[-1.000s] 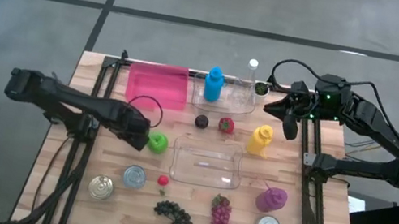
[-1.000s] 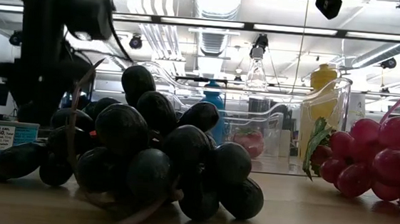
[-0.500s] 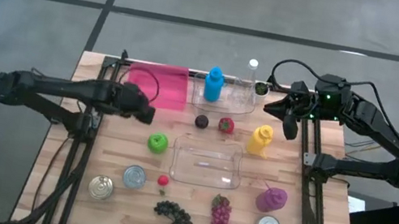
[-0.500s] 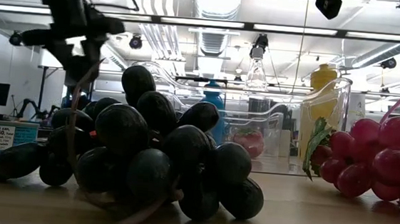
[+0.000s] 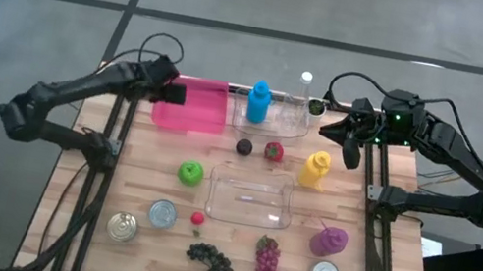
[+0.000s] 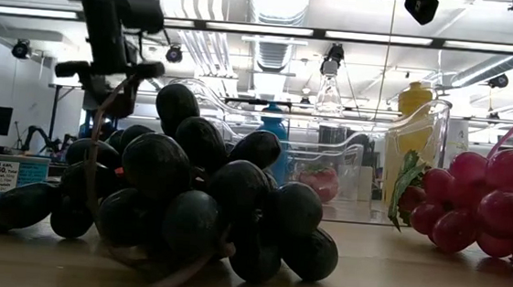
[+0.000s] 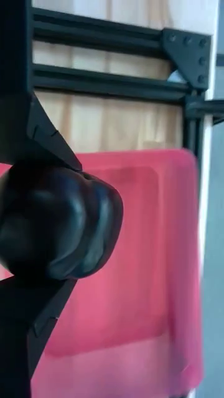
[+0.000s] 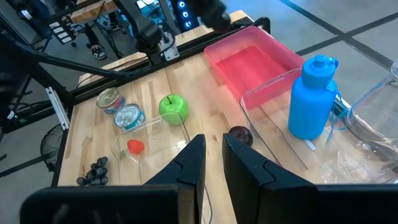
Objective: Pick & Place Food Item
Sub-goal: Put the left plum into the pink bin
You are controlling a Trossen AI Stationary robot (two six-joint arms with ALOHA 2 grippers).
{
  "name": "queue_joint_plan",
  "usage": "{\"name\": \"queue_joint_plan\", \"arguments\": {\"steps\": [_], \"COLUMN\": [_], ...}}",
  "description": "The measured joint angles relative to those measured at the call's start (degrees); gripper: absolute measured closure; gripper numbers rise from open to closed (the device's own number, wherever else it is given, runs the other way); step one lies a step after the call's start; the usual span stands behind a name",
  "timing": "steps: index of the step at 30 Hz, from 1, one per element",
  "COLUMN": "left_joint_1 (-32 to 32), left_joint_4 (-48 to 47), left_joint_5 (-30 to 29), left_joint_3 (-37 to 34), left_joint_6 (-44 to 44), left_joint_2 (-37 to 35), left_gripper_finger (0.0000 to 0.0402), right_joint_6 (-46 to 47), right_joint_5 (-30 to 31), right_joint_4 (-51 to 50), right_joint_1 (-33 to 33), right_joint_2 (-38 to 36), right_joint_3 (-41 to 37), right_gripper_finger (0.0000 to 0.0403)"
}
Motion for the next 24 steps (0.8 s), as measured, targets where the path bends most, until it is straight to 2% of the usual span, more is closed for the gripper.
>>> {"name": "queue_joint_plan", "arguments": {"steps": [4,12,19,24], "left_joint_1": [4.3,6.1,6.1,6.2], "left_joint_4": [5.3,10.2,12.4,14.0], "left_joint_5": [3.0,3.1,2.7,2.7], "left_joint_3": [0.0,-0.1,-0.1,-0.1], "left_joint_6": [3.1,5.2,5.4,6.1], "left_joint_2": [4.5,13.0,16.4,16.9], "left_gripper_finger": [0.0176,0.0183,0.0172,0.0148], "right_joint_6": [0.0,0.0,0.1,0.0], "right_joint_5": [0.0,0.0,0.0,0.0], "right_joint_4": [0.0,0.0,0.0,0.0], "right_joint_1": [0.0,0.0,0.0,0.0], "right_joint_2": [0.0,0.0,0.0,0.0], "right_joint_3": [0.0,0.0,0.0,0.0], "right_gripper_finger": [0.0351,0.0351,0.0351,0.0351]}}
